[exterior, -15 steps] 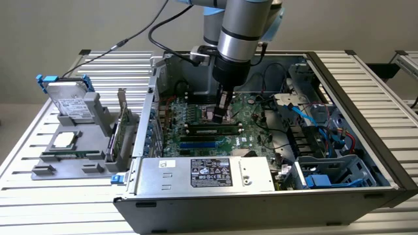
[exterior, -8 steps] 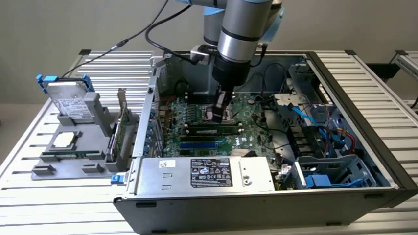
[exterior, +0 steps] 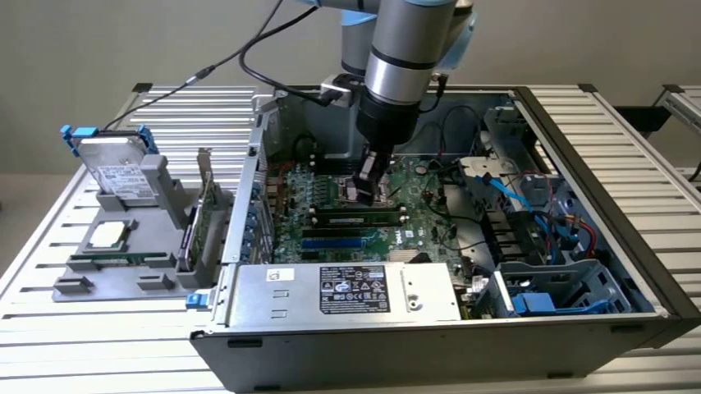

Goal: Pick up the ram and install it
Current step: 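Press down the ram until it locks into place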

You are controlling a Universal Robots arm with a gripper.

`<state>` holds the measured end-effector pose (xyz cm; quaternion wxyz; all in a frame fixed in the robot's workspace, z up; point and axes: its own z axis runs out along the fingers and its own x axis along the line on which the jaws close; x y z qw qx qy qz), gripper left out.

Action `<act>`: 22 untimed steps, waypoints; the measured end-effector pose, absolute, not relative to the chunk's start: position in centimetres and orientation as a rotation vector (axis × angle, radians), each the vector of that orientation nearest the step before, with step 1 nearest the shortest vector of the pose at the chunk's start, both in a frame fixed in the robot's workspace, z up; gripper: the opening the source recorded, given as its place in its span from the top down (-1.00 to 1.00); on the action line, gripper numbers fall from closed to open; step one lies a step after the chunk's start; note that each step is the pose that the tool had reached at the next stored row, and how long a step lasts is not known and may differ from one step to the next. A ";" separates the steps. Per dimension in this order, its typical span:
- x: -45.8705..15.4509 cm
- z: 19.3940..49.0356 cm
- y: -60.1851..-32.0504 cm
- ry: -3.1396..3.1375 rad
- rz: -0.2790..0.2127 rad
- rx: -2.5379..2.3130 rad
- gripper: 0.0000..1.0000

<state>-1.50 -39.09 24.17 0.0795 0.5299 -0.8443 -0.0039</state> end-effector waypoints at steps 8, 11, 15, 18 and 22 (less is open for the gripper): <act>-1.9 24.3 -39.1 -2.569 0.004 1.555 0.80; -2.2 24.4 -39.1 -2.580 0.002 1.536 0.80; -2.2 24.5 -39.1 -2.611 -0.002 1.484 0.80; -2.2 24.5 -39.1 -2.642 -0.006 1.429 0.80; -2.2 24.5 -39.1 -2.682 -0.012 1.352 0.80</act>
